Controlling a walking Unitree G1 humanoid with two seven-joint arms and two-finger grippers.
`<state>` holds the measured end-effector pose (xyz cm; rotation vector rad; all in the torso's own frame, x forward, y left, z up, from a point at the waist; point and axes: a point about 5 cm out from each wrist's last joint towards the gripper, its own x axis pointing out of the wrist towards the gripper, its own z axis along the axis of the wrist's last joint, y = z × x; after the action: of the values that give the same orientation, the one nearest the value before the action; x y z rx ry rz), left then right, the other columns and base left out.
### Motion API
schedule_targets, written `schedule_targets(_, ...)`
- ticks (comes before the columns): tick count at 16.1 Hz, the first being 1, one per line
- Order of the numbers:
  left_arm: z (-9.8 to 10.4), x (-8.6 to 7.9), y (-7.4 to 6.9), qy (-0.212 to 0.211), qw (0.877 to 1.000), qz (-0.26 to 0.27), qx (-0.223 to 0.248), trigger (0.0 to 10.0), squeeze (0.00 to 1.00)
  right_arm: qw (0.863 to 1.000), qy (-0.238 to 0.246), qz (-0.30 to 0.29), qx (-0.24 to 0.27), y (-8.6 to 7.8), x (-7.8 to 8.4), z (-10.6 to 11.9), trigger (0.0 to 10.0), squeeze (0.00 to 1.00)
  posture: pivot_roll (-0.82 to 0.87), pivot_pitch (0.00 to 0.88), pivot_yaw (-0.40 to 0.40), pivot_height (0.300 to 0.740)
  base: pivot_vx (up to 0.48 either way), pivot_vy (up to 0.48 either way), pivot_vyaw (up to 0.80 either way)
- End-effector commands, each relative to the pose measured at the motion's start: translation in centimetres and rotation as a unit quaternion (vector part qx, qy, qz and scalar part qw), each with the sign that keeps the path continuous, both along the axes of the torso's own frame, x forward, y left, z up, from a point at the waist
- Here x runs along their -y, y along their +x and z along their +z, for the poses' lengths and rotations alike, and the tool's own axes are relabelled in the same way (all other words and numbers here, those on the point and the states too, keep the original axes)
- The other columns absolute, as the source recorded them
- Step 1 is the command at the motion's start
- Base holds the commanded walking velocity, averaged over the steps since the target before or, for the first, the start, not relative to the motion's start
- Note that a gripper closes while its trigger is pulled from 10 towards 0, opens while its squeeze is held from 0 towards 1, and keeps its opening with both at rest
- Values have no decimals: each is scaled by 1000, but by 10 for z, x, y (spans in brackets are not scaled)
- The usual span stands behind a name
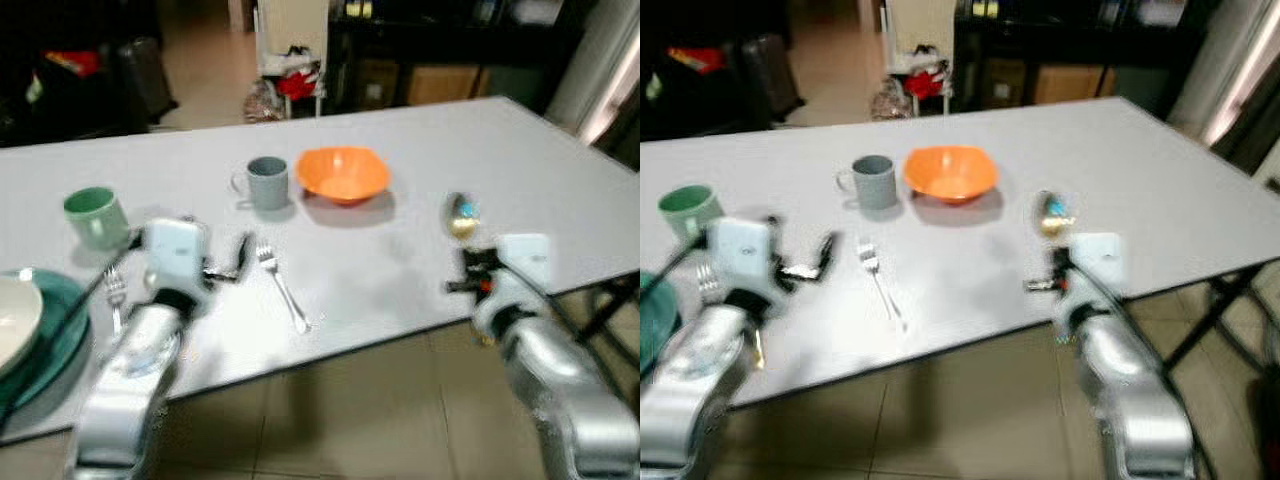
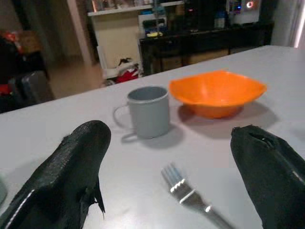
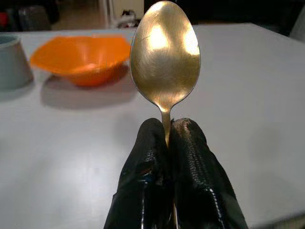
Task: Setting the table
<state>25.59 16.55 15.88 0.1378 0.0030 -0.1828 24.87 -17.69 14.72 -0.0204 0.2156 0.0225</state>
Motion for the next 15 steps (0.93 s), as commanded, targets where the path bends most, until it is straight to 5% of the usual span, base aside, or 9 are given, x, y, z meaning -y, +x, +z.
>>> schedule_targets(1, 3, -8, 0, 9, 1000, 12, 4, 10000, 0, 1000, 10, 10, 10, 1, -6, 5, 10000, 0, -107, 0, -9, 740, 334, 0, -800)
schedule_targets(5, 3, -8, 0, 12, 1000, 10, 4, 10000, 0, 1000, 2, 11, 17, 2, -5, 7, 10000, 0, -110, 0, -8, 740, 329, 0, -759)
schedule_targets(11, 1, -10, 0, 22, 999, 24, 2, 10000, 0, 1000, -5, 19, 12, 5, -6, 5, 10000, 0, -106, 5, -11, 740, 51, 0, 0)
schedule_targets(15, 2, -12, 0, 25, 999, 25, 3, 10000, 0, 997, -38, 52, -35, 12, -4, -3, 10000, 0, -104, 4, -14, 740, 0, 0, 0)
